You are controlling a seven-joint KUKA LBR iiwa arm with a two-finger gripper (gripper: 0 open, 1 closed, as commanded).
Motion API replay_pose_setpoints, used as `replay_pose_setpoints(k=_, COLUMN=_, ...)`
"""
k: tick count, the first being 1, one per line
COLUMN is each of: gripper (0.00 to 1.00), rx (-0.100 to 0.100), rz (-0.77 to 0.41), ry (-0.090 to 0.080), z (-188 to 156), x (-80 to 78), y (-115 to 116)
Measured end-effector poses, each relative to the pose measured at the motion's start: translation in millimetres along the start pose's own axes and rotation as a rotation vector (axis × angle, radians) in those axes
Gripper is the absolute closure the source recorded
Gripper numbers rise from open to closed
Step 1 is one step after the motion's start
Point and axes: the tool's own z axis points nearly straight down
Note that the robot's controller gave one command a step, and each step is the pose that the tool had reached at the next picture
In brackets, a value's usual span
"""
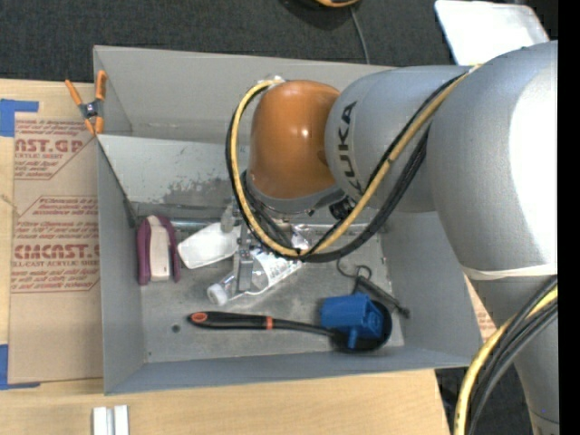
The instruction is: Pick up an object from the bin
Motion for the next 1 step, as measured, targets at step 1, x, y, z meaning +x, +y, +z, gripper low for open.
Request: replay_pose_setpoints(k=1, gripper=0.0, rx=-0.001, rz=0.002, ry=-0.007, z=-5.0, x=-1.9, y=-0.6)
